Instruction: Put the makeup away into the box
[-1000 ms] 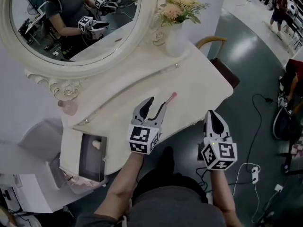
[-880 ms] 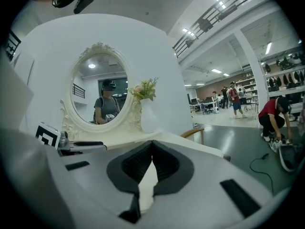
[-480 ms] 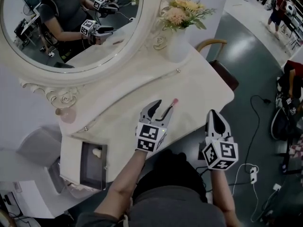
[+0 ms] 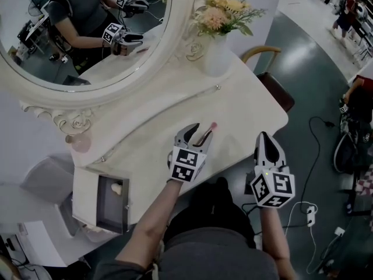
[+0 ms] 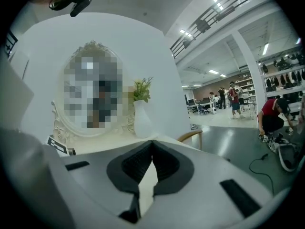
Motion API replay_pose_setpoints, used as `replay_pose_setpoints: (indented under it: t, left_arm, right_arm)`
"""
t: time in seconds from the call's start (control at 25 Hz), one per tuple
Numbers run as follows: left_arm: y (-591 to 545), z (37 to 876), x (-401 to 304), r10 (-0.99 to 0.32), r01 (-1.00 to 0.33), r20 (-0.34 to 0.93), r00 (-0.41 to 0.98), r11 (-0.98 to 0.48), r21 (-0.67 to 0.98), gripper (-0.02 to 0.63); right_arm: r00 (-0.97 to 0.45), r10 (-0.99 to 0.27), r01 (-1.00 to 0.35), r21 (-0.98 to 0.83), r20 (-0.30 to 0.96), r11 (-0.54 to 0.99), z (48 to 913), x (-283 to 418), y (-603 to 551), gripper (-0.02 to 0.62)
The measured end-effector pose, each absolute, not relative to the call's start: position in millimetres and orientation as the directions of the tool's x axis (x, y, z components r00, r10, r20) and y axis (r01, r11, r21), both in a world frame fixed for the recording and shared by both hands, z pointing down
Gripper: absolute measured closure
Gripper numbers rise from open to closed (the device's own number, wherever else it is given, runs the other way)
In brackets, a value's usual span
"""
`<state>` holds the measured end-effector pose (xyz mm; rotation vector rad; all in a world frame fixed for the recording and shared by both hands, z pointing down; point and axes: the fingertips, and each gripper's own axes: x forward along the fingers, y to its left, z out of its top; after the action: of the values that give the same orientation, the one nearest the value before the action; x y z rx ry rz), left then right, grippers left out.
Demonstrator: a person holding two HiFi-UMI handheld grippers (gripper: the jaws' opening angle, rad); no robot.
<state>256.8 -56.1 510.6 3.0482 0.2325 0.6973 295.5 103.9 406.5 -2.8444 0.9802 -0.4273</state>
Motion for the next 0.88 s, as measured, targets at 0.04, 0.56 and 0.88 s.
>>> replay_pose_setpoints:
  t: [0.04, 0.56, 0.88]
  left_arm:
    - [-56, 514, 258, 0.144, 0.143, 0.442, 0.886, -0.989, 0.036, 0.426]
    - [-49, 557, 267, 0.148, 0.148, 0.586, 0.797, -0.988, 0.048, 0.431]
    - [-49, 571, 271, 0.143, 0.149, 0.647, 0.749, -0.988, 0.046, 0.463]
  right_arm:
    - [0.751, -0.619, -0.59, -0.187, 0.23, -0.785, 407, 297, 104, 0.592]
    - [0.724, -0.64, -0.602, -0.218, 0.256, -0.768, 418, 314, 106, 0.592]
    - [0.713, -0.649, -0.613, -0.214, 0.266, -0.761, 422, 320, 107, 0.592]
